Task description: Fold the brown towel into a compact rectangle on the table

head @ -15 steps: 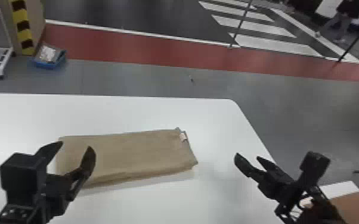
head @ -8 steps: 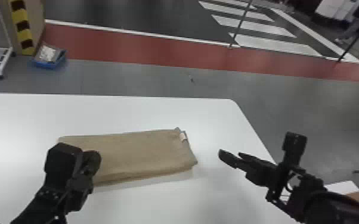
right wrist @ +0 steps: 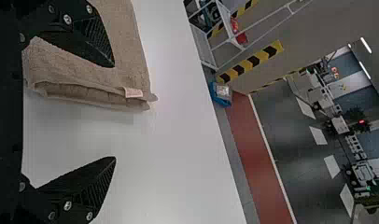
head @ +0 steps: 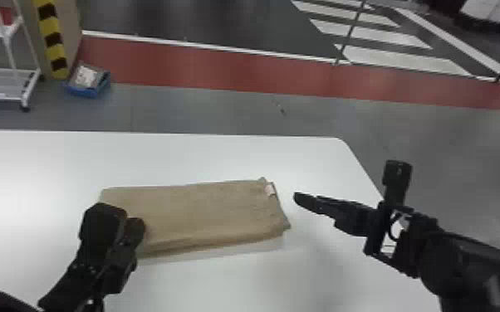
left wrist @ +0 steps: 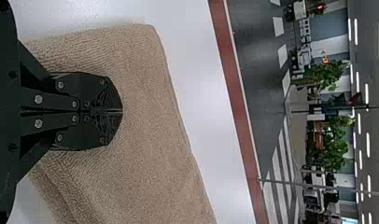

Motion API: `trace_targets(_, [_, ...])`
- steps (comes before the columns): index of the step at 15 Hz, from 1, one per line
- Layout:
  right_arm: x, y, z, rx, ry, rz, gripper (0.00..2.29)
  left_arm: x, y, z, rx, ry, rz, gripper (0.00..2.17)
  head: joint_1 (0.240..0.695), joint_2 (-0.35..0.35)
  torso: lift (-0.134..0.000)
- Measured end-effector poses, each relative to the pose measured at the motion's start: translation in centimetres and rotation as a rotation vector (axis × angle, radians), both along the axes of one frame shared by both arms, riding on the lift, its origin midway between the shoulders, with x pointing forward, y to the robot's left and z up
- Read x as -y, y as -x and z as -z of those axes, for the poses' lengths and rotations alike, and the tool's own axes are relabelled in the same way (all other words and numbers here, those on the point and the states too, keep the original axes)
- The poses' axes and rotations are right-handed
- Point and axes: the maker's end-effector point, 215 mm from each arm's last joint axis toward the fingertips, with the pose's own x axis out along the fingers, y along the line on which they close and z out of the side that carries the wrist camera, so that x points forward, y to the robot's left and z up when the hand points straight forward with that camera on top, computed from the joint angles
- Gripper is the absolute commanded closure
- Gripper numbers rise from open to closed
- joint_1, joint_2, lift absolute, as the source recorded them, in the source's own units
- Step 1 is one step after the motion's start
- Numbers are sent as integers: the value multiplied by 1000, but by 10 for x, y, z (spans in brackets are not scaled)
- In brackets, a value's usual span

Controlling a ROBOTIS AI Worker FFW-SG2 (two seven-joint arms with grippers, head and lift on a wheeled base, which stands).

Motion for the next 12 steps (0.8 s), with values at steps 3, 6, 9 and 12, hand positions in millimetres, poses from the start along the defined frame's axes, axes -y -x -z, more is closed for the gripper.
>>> trace_targets(3, [-13,-12,1,-1,-13,-50,282,4,-1,1,-2,1,5,2128,695,-270,-125])
trace_targets(6, [-22,-21,6,-12,38,-74,289,7,-2,0,0,6,7,2128,695,-260,-125])
trace_targets(9, [-25,-28,14,-26,84,-85,390,8,-4,-3,6,9,6,2128,695,-255,-125])
trace_targets(12, [-29,-34,26,-43,106,-95,404,6,-7,-7,15,15,2,2128,695,-247,-125])
